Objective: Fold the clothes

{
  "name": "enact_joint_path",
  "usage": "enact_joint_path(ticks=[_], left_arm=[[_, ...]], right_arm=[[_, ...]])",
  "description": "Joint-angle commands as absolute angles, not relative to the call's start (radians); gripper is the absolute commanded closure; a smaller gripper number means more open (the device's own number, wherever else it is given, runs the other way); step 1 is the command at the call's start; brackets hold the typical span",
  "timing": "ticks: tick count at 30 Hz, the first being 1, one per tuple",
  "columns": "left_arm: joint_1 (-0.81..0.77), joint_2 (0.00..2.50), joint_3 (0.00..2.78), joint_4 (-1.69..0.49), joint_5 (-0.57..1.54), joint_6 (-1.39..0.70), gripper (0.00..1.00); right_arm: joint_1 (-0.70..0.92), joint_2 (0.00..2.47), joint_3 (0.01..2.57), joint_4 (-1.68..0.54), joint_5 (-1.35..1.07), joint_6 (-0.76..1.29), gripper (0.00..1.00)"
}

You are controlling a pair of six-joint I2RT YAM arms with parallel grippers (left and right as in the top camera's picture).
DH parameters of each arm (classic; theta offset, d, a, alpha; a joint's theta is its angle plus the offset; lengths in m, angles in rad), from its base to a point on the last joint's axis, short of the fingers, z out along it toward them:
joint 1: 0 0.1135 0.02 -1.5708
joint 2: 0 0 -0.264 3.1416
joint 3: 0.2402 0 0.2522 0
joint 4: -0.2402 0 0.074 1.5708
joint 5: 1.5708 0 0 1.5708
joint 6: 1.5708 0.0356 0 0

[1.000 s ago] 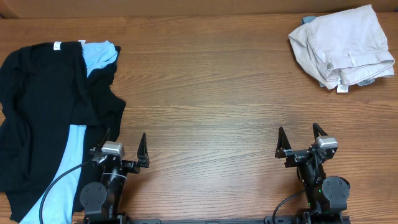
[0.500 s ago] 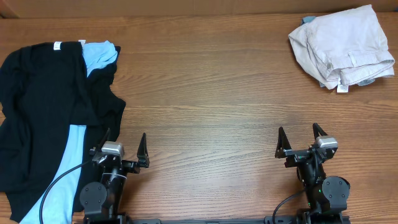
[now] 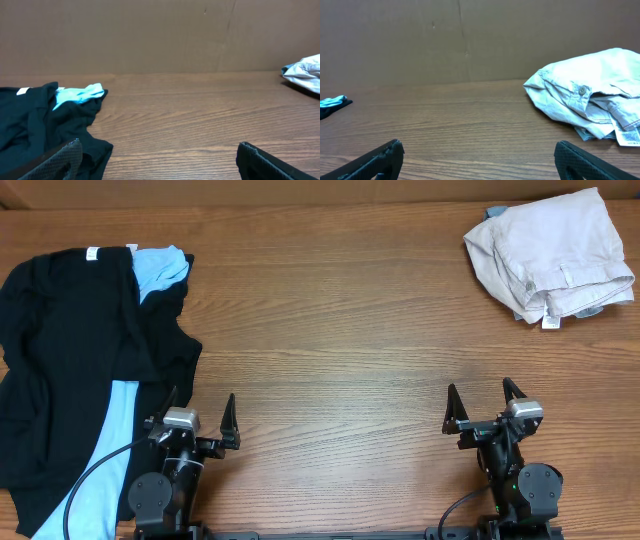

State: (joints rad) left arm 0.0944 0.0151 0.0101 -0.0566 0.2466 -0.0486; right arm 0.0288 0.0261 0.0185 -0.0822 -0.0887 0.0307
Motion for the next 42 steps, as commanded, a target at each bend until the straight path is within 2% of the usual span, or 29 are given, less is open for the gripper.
enact_joint_path(ticks=[1,20,26,33,38,42], left_arm=[[0.106,0.005,0.006,-0.055,0.233,-0.048,0.00],[0.106,0.005,0.006,-0.056,0.203,-0.048,0.00],[0.106,0.005,0.010,-0.038,0.204,-0.054,0.00],[0.106,0.005,0.070,0.086,0.193,-0.083,0.00],[0.106,0.006,0.184,0.076,0.066,-0.081,0.00],[0.106,0.006,0.232,0.076,0.043,-0.074,0.00]], right_arm=[[0.035,0.016,0.008,-0.077,-0.079,0.038,0.00],[0.035,0.016,0.008,-0.071,-0.079,0.038,0.00],[0.036,0.016,0.008,0.010,-0.088,0.038,0.00],[0.035,0.016,0.010,0.244,-0.106,0.038,0.00],[0.035,0.016,0.071,0.261,-0.106,0.038,0.00],[0.035,0.016,0.117,0.260,-0.106,0.038,0.00]])
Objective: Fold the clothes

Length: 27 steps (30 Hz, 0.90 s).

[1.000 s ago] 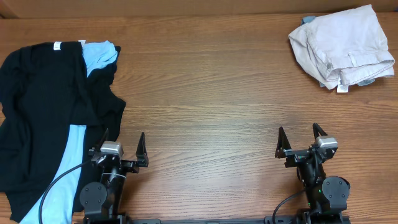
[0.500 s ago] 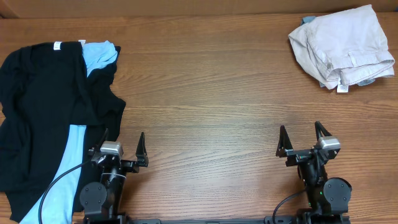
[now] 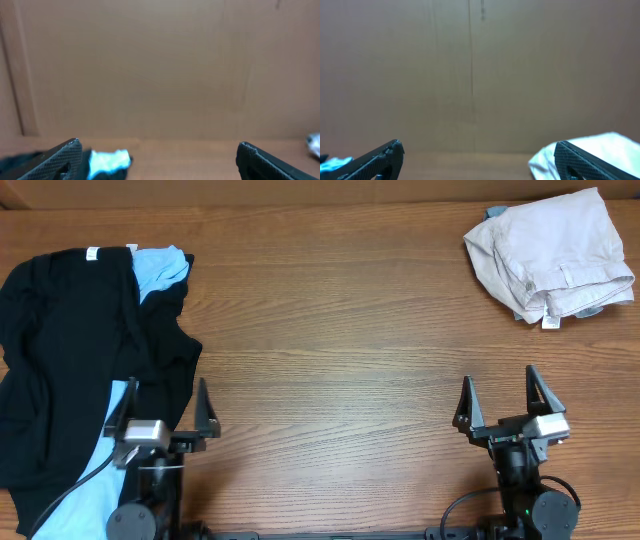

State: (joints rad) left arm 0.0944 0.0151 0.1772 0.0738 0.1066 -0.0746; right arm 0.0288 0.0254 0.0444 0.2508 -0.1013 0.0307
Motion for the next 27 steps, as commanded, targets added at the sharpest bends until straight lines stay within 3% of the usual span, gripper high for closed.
enact_joint_path(ticks=[1,5,12,20,27], left_arm=[[0.106,0.006,0.242,0.076,0.044,-0.074,0.00],[0.106,0.022,0.296,0.072,0.048,-0.075,0.00],[0.106,0.194,0.487,-0.027,0.043,-0.074,0.00],[0.106,0.587,0.958,-0.426,0.026,-0.074,0.00],[0.106,1.001,1.468,-0.920,0.027,-0.039,0.00]], right_arm=[[0.035,0.016,0.131,0.260,-0.106,0.038,0.00],[0.035,0.018,0.208,0.223,-0.150,-0.020,0.00],[0.035,0.117,0.435,-0.035,-0.187,-0.135,0.00],[0.035,0.440,0.817,-0.331,-0.228,-0.139,0.00],[0.035,0.825,1.243,-0.715,-0.230,-0.139,0.00]])
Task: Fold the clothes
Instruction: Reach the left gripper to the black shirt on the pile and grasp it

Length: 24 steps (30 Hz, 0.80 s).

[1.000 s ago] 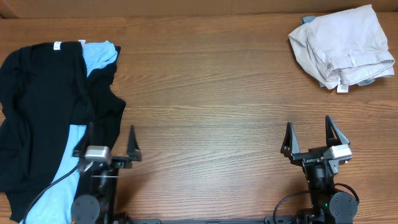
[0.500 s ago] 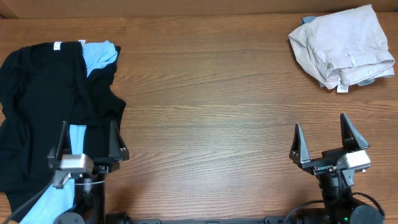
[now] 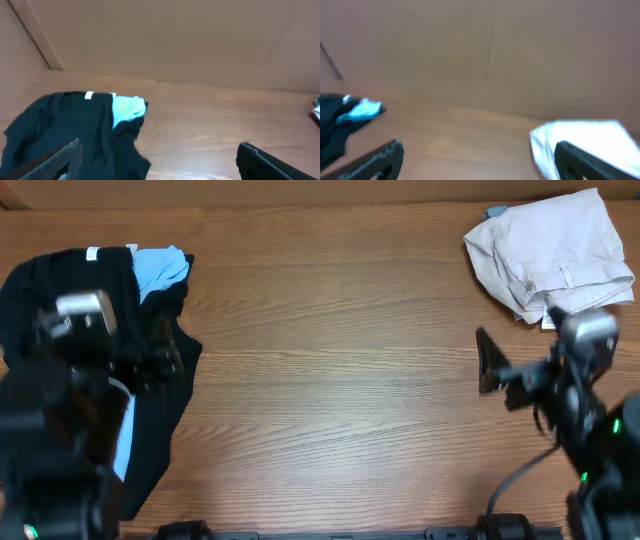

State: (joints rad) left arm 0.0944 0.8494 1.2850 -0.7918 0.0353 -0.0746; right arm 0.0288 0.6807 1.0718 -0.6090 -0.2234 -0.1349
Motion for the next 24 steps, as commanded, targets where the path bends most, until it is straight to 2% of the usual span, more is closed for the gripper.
enact_joint_path(ticks=[1,7,16,22,24], left_arm=[[0.106,1.052,1.523,-0.973,0.027,-0.023,0.00],[0.106,1.299,1.698,-1.151,0.026,0.048,0.00],[0.123,1.560,1.697,-1.153,-0.050,0.091,0.00],[0.198,1.701,1.697,-1.095,-0.154,0.103,0.00],[0.228,1.749,1.697,-1.071,-0.168,0.114,0.00]], right_arm=[[0.035,0.883,1.306,-0.776,-0.230,-0.139,0.00],[0.035,1.130,1.532,-1.017,-0.234,-0.139,0.00],[0.036,1.350,1.539,-1.065,-0.389,-0.124,0.00],[0.036,1.446,1.539,-1.064,-0.466,-0.124,0.00],[0.036,1.470,1.539,-1.065,-0.466,-0.124,0.03]])
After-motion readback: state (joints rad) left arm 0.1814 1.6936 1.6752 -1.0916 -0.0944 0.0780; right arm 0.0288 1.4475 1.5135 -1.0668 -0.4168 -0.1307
